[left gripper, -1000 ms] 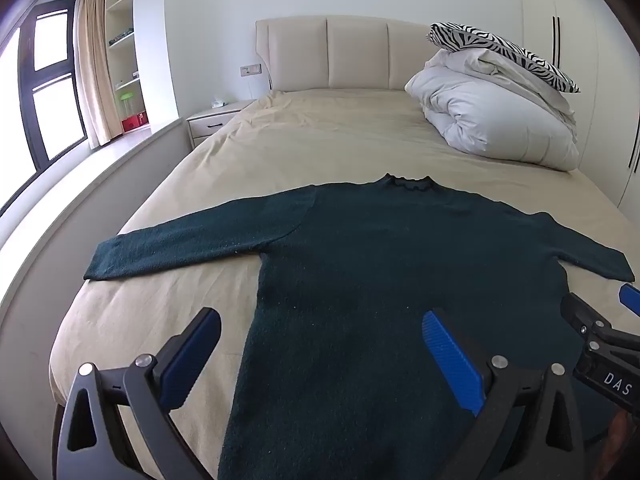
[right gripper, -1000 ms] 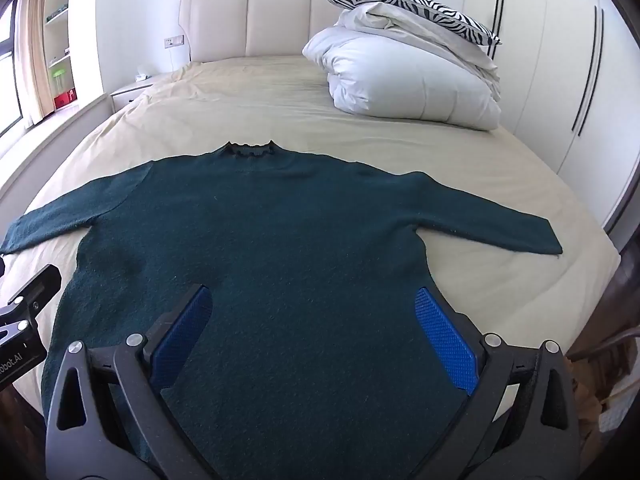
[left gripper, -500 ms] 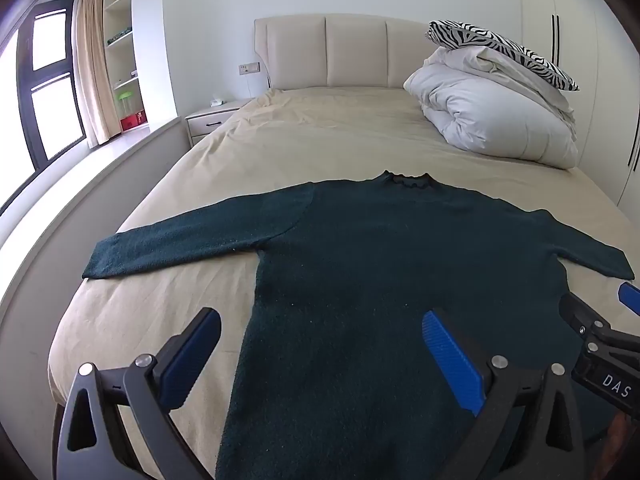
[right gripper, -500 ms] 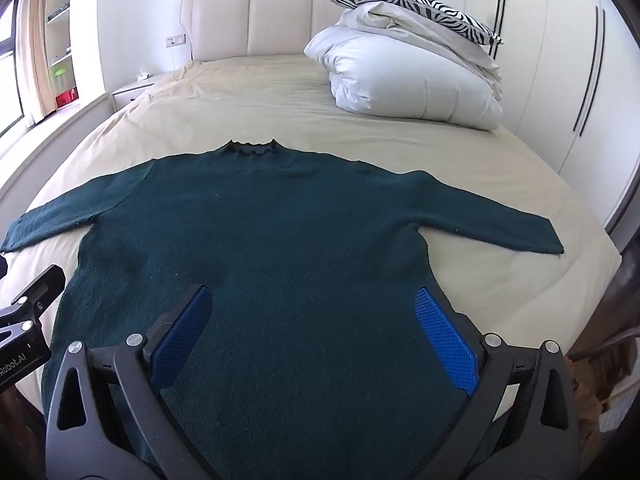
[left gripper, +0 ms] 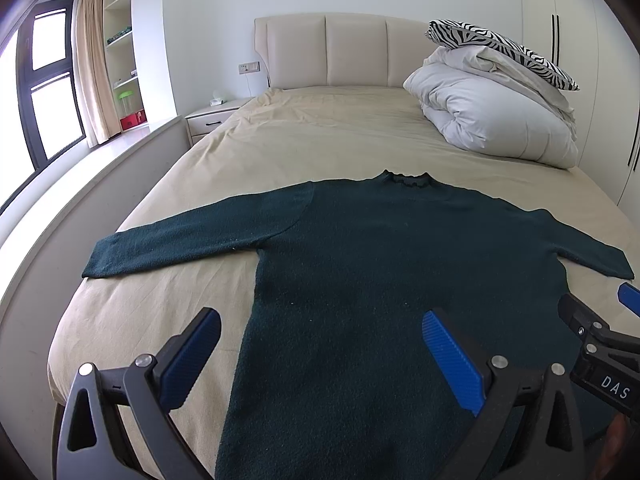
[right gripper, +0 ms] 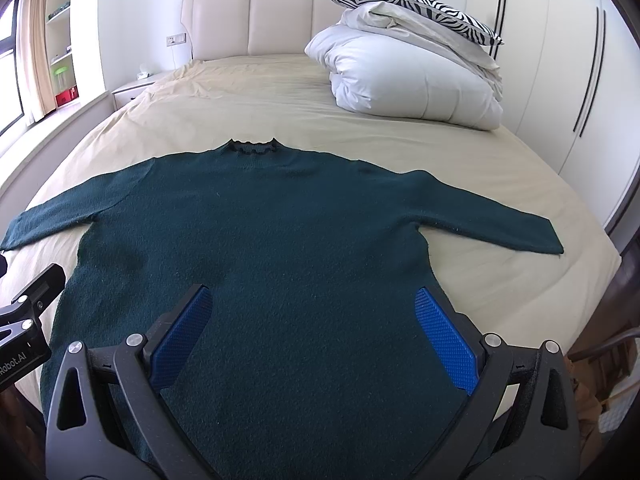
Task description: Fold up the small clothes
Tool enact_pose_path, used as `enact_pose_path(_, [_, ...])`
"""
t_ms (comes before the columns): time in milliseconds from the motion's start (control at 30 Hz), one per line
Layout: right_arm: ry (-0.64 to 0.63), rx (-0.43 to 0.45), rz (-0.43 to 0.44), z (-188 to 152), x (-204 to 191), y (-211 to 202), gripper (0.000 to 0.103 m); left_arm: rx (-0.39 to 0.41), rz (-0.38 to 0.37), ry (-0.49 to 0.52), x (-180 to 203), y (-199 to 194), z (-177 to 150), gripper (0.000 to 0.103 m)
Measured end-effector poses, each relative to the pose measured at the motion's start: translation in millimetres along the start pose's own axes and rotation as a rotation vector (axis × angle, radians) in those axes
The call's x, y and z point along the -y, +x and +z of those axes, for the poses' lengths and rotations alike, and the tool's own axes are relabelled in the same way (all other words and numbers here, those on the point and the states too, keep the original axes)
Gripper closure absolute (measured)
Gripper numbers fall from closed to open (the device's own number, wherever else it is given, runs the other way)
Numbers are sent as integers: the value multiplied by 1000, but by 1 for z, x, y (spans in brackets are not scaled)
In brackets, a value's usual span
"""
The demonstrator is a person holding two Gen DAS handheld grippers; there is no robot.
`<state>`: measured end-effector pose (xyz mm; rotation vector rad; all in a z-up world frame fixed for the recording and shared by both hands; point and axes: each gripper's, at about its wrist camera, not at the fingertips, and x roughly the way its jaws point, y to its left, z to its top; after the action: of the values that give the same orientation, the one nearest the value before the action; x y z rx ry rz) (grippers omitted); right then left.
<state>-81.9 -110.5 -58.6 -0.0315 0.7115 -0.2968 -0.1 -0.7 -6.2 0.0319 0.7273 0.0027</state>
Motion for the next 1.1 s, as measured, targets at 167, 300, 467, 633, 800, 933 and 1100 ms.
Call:
enact_pose_path(167, [-1, -1, 0, 0, -1, 0, 0, 0, 0, 0, 0, 0, 0, 0])
enact_pose_path(300, [0, -1, 2, 0, -1, 0, 0, 0, -1, 0, 0, 0, 0, 0])
enact_pose_path(467, [0, -2, 2, 0, -1, 0, 0, -1, -1, -1, 0, 0, 0, 0])
enact_pose_path(633, [-1, -4, 2, -1, 0, 1, 0, -1, -1, -1, 0, 0, 0, 0])
enact_pose_path(800, [-2, -4, 2, -1, -1, -1, 0, 0, -2, 1, 1, 1, -1, 0])
enact_pose_path(933, [-5, -6, 3, -2, -1, -1, 0, 0, -1, 0, 1, 1, -1, 0])
enact_pose_path(1100, [-5, -7, 2, -1, -1, 0, 0, 1, -4, 1, 2, 1, -2, 0])
